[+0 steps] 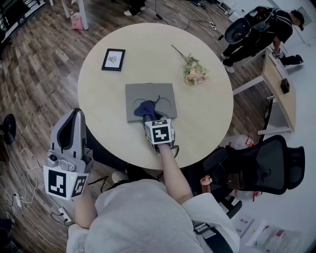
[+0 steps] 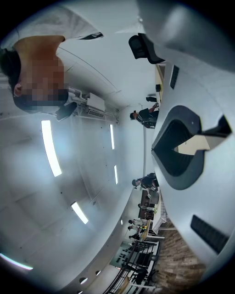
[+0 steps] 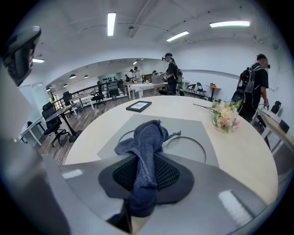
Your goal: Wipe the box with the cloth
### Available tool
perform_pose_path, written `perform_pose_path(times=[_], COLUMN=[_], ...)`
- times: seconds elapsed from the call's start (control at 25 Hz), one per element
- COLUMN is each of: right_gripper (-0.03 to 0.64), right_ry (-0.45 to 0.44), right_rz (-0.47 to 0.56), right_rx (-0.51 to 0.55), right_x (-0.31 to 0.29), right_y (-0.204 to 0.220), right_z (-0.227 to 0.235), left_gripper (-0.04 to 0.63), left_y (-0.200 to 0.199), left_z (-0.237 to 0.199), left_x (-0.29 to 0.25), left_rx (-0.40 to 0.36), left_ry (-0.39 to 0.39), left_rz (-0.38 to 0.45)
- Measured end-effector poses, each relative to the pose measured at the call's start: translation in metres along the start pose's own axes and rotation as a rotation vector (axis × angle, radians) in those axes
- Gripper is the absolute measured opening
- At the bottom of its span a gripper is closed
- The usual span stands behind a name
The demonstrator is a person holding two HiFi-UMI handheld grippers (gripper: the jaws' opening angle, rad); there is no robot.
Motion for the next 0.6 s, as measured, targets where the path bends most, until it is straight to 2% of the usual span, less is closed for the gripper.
perform_pose_path(times=[0.6], right_gripper=[0.089], right_ry=[0.151], right_rz=[0.016], right_rx=[-0.118], right_x=[0.026], right_y=[0.018], right_z=[0.073], left_gripper=[0.002], left_y=[0.004], left_z=[0.010], left_x=[-0.022], left_rx=[0.009], left_ry=[0.062], left_rz=[0.002])
Point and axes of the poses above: the fingertips, and each gripper's own axes: x backward along the fingers, z to its right, y out of its underside, the point moved 7 cm from there along x, backward along the fingers, and after that the axes turned 3 degrees about -y, right-handed, at the moved point
